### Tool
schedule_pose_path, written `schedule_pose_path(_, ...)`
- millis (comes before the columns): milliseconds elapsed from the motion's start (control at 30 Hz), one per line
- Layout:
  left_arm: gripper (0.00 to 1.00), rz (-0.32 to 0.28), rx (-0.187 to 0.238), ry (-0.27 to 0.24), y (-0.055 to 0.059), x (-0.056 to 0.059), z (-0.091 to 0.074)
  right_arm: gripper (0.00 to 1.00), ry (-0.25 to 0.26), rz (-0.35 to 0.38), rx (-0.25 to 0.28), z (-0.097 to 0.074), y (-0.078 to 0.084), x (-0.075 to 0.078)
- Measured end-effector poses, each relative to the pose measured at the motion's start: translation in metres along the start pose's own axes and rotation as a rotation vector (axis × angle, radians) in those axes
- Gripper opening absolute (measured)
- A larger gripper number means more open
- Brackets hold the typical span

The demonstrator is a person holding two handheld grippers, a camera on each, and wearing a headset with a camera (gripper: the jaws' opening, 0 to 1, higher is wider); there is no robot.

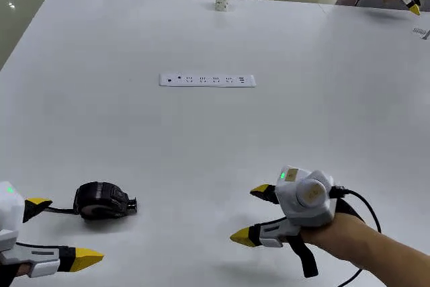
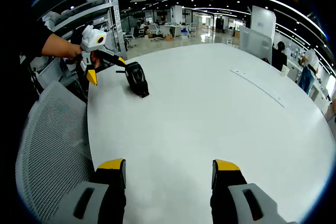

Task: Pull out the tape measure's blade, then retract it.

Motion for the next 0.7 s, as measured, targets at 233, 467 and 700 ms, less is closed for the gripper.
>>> schedule_pose_path(233,0.99,0.0,0.012,-0.048,-0.001,-0.018,-0.014,0.76,0.057,0.014,-0.001,-0.026,0.017,0.017)
schedule_pose_path(467,0.99,0.004,0.012,-0.037,0.001,-0.008,-0.021,0.81,0.071,-0.004,-0.017,-0.045,0.028,0.02)
schedule_pose_path(700,0.99,-0.011,0.02,-0.013,0.003,-0.004,-0.024,0.92,0.109,0.037,-0.009,-0.069,0.039,0.031)
Point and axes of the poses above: the centre of the closed fingertips' face, and the gripper's own axes: z roughly forward along the fingers, x roughly to its right, y roughly out of its underside, the point moved 1 cm from there along -z, roughly backward along the fingers, and after that the axes turned 13 degrees about x, right-handed, at the moved point
